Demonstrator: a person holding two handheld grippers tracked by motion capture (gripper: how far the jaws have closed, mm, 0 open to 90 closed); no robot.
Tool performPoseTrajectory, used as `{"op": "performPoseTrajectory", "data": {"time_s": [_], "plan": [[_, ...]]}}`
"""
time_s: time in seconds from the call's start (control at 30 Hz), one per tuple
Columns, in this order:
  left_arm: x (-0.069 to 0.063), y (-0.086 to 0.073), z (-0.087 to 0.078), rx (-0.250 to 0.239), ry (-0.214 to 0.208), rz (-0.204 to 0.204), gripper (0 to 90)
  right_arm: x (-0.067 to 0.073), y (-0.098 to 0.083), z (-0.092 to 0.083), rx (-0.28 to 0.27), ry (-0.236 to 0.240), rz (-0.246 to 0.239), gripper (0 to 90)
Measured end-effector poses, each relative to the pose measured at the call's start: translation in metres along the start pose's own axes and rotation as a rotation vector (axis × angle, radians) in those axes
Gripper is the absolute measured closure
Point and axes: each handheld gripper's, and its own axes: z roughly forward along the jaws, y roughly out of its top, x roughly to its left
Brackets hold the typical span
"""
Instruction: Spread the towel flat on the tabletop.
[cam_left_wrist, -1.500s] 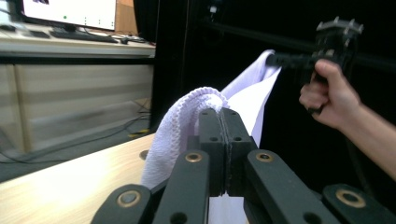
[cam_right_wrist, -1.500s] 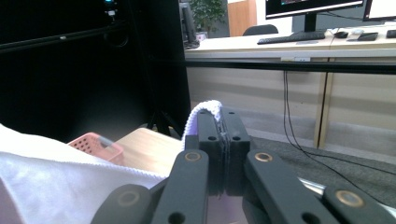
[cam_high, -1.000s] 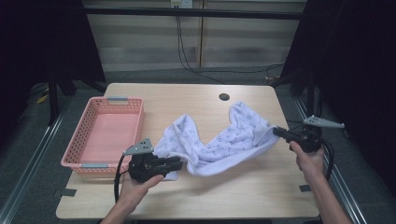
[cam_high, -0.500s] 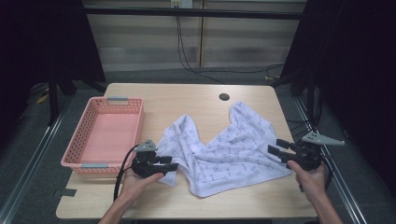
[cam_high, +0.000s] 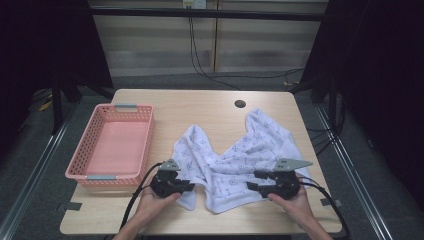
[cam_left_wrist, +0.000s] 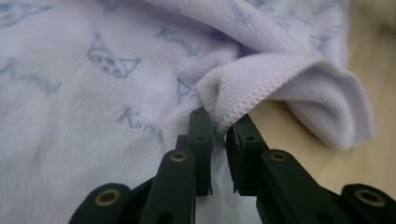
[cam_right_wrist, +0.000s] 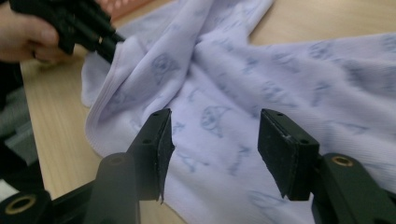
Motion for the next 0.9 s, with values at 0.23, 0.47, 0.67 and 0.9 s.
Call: {"op": "performPoseTrajectory", "data": {"time_s": [0.23, 0.47, 0.67, 0.9], "plan": [[-0.033, 0.01, 0.027, 0.035, -0.086, 0.05, 78.7, 0.031, 0.007, 0.03, 0.046, 0.114, -0.015, 39.4], [-0.033, 0.007, 0.006, 0.019, -0.125, 0.049, 64.7, 0.043, 0.022, 0.066, 0.07, 0.151, -0.034, 49.3], [-0.014, 0.001, -0.036, -0.137, -0.11, -0.006, 57.3, 0.029, 0.027, 0.054, 0.044, 0.089, -0.022, 84.7], [-0.001, 0.002, -0.047, -0.179, -0.055, -0.039, 57.9, -0.019, 0.013, 0.0, -0.006, -0.052, 0.018, 84.8]]}}
